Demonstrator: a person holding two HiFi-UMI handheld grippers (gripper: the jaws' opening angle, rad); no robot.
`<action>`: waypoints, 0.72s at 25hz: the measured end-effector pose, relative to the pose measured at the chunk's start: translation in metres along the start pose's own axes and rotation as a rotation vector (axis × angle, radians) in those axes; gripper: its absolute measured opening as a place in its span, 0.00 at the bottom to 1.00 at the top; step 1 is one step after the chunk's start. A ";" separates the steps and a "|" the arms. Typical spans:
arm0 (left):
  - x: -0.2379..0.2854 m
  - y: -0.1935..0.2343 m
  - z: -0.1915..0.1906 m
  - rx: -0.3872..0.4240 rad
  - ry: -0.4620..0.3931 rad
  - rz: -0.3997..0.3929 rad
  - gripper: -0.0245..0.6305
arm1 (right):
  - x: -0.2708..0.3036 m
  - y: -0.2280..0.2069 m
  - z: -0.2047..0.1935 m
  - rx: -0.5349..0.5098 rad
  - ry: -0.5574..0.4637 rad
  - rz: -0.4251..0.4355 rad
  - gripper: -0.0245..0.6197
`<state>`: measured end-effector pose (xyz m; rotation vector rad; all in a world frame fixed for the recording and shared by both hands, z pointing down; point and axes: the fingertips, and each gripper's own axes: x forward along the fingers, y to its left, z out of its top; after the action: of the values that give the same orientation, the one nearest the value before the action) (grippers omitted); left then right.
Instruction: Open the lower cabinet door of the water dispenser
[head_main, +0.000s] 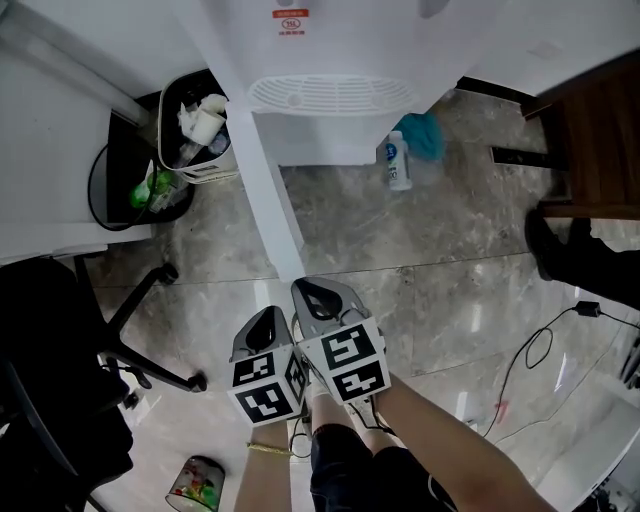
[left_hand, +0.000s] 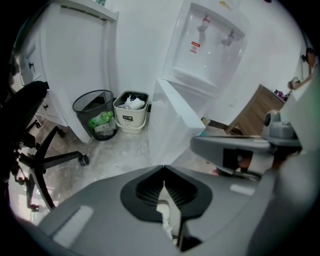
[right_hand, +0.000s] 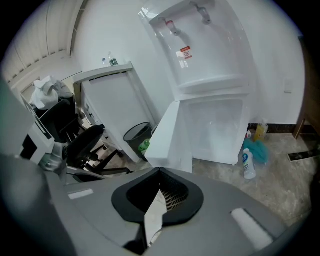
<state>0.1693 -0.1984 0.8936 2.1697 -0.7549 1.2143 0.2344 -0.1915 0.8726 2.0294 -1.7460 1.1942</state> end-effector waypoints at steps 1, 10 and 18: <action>-0.001 -0.002 0.000 0.003 0.000 -0.006 0.05 | -0.003 0.000 -0.001 0.007 0.000 0.000 0.04; -0.058 -0.049 -0.005 0.053 0.080 -0.093 0.05 | -0.083 0.001 0.004 0.149 0.032 -0.028 0.04; -0.098 -0.086 0.002 0.107 0.111 -0.151 0.05 | -0.144 -0.014 0.000 0.241 0.054 -0.123 0.03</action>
<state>0.1866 -0.1193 0.7912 2.1804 -0.4814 1.3099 0.2515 -0.0824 0.7794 2.1761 -1.4906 1.4647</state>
